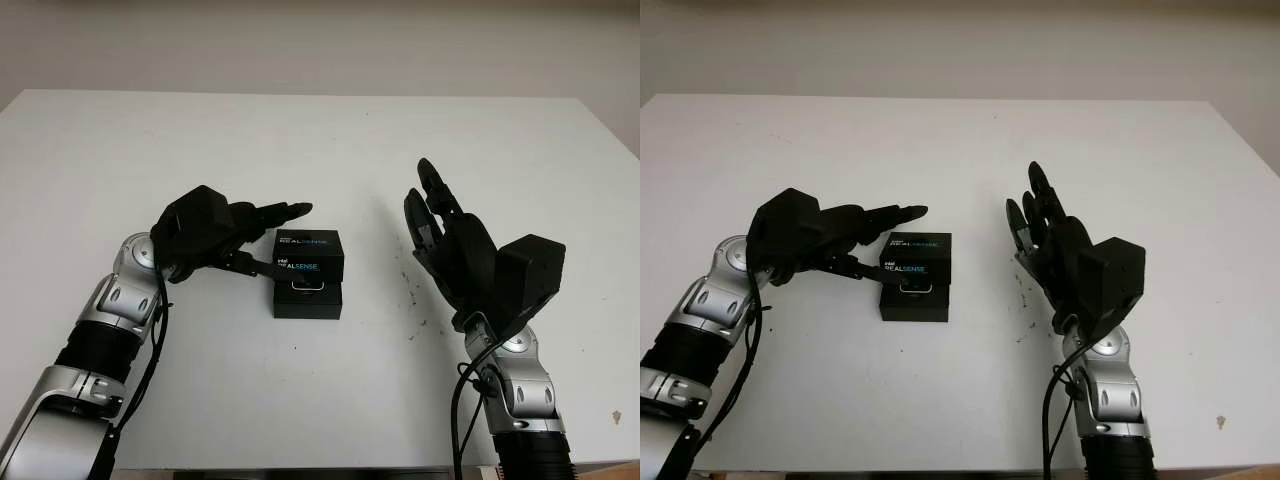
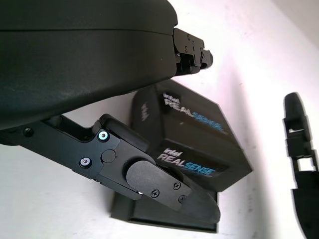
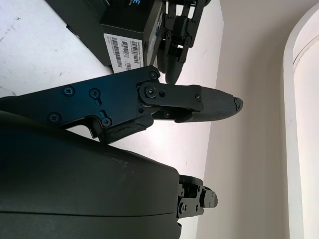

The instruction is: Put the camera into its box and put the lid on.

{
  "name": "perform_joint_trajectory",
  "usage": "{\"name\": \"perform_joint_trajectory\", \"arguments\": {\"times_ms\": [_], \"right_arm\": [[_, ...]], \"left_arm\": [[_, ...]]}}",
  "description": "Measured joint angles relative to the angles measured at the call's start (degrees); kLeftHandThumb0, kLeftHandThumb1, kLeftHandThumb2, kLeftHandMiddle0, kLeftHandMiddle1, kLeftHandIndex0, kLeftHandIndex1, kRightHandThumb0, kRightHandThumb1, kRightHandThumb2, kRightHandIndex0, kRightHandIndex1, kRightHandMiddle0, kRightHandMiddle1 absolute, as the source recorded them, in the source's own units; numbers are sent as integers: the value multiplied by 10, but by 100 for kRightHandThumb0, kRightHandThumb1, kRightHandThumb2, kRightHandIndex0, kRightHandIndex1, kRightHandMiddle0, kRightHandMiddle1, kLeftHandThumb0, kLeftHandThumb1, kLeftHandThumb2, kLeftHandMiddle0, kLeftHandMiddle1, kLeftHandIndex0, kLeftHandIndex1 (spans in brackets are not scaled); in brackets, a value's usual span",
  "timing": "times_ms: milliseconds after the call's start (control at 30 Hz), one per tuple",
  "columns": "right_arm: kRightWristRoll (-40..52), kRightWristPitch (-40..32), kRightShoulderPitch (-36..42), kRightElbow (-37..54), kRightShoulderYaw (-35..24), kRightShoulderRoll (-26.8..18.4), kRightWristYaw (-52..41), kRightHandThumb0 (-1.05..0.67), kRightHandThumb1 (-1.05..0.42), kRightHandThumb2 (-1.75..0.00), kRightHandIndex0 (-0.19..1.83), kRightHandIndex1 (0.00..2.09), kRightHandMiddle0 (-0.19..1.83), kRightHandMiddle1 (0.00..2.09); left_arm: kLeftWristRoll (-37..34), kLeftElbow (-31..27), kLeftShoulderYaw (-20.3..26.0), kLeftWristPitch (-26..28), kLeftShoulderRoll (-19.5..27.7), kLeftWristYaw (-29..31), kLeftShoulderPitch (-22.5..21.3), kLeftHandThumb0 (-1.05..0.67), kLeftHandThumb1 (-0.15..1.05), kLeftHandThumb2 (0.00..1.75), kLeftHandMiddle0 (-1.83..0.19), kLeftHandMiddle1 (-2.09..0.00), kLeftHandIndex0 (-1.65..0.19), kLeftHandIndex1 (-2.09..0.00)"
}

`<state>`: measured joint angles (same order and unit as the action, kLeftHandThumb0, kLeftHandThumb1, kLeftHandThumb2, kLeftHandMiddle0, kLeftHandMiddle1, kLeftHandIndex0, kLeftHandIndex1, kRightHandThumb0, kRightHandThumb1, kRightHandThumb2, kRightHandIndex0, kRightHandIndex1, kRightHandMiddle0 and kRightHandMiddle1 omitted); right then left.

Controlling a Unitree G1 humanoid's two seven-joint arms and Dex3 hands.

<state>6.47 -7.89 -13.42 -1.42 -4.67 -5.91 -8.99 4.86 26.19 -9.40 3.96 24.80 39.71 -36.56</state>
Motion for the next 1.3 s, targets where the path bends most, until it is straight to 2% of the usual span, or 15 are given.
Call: {"name": "perform_joint_trajectory", "arguments": {"times_ms": [67, 133, 200, 300, 467, 800, 933, 1033, 1067, 1133, 1200, 1300], "right_arm": [[0, 0, 0, 0, 0, 0, 0, -68, -105, -42, 0, 6, 0, 6], [0, 0, 0, 0, -1, 0, 1, -68, -105, -42, -1, 6, 0, 6], [-1, 0, 0, 0, -2, 0, 1, -69, -105, -41, -1, 6, 0, 6], [-1, 0, 0, 0, -3, -1, 0, -69, -105, -41, -1, 6, 0, 6], [-1, 0, 0, 0, -3, -1, 0, -68, -105, -42, 0, 6, 0, 6], [0, 4, 0, 0, -3, -3, -4, -69, -105, -42, -1, 5, 0, 6], [2, 4, 0, 0, -3, -3, -3, -68, -105, -42, -1, 5, 0, 6], [2, 4, 0, 0, -3, -3, -1, -69, -105, -42, -1, 5, -1, 6], [2, 4, 0, 0, -3, -3, 0, -69, -105, -42, -1, 5, -1, 6], [2, 3, 0, 0, -3, -3, 0, -69, -105, -41, -2, 5, -1, 5], [2, 2, 0, 0, -2, -3, 0, -68, -105, -42, -2, 5, -1, 5], [2, 2, 2, 2, -2, -3, -1, -67, -105, -43, -2, 5, -2, 5]], "left_arm": [[-7, 0, 6, 0, -6, -8, 0, -57, 81, 5, -9, -81, -19, -30], [-11, 0, 8, -4, -8, -10, 0, -55, 80, 5, -4, -97, -11, -55], [-14, 1, 9, -7, -10, -10, 0, -53, 80, 5, -3, -105, -3, -79], [-19, 4, 9, -7, -11, -7, 0, -50, 80, 5, -4, -110, 0, -91], [-24, 5, 9, 0, -10, 3, 0, -49, 79, 5, -6, -110, 0, -96], [38, -5, -10, -30, 3, -7, -1, -55, 75, 5, -13, -94, -4, -87], [42, -4, -10, -39, 3, -16, -1, -44, 78, 6, -21, -99, -13, -89], [48, -1, -10, -70, 2, -43, 6, -31, 87, 8, -35, -101, -26, -96], [51, 0, -10, -84, 0, -55, 10, -28, 92, 8, -40, -102, -30, -99], [53, 3, -9, -106, -4, -81, 17, -21, 101, 7, -42, -127, -34, -112], [54, 3, -7, -115, -8, -101, 23, -20, 104, 7, -41, -142, -32, -124], [53, 3, -3, -118, -13, -121, 30, -20, 104, 7, -39, -151, -31, -130]]}}
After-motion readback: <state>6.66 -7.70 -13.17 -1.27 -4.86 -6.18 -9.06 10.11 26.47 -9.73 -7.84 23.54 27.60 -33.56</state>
